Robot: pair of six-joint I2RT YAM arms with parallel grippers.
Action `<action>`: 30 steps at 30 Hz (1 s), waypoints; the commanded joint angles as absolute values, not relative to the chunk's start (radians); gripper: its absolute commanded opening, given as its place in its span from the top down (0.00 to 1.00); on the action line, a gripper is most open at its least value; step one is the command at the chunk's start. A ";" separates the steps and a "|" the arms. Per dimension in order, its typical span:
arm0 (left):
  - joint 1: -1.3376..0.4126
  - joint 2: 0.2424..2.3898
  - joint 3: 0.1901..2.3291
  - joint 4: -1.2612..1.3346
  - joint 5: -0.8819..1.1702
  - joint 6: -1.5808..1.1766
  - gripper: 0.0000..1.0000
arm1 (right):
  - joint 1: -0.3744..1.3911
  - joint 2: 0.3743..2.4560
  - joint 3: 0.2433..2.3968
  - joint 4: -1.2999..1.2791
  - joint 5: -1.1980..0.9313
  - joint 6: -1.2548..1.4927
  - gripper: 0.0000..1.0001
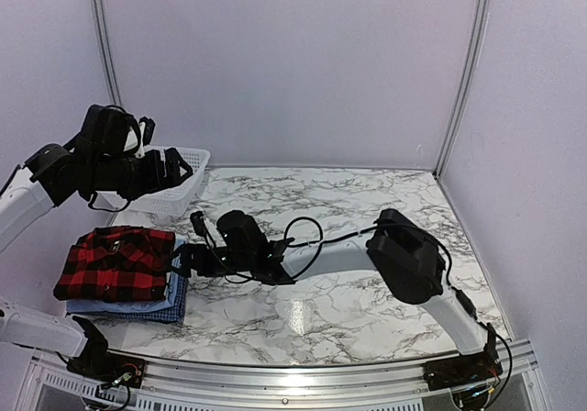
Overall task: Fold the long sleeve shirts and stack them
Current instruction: Move the square-folded shirt to the corner of the board, then reset both arms
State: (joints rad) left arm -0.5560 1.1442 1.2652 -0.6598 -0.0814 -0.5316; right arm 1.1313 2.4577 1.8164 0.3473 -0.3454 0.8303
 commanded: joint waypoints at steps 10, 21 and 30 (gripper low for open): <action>-0.551 1.105 1.330 -0.648 -0.145 -0.472 0.01 | 1.064 1.908 1.394 0.247 -0.082 0.620 0.02; -0.551 1.091 1.172 -0.445 -0.161 -0.429 0.01 | 0.891 1.392 1.089 0.041 0.161 0.457 0.02; -0.552 1.111 1.100 -0.342 -0.229 -0.419 0.01 | 0.690 1.084 0.975 -0.121 0.232 0.323 0.02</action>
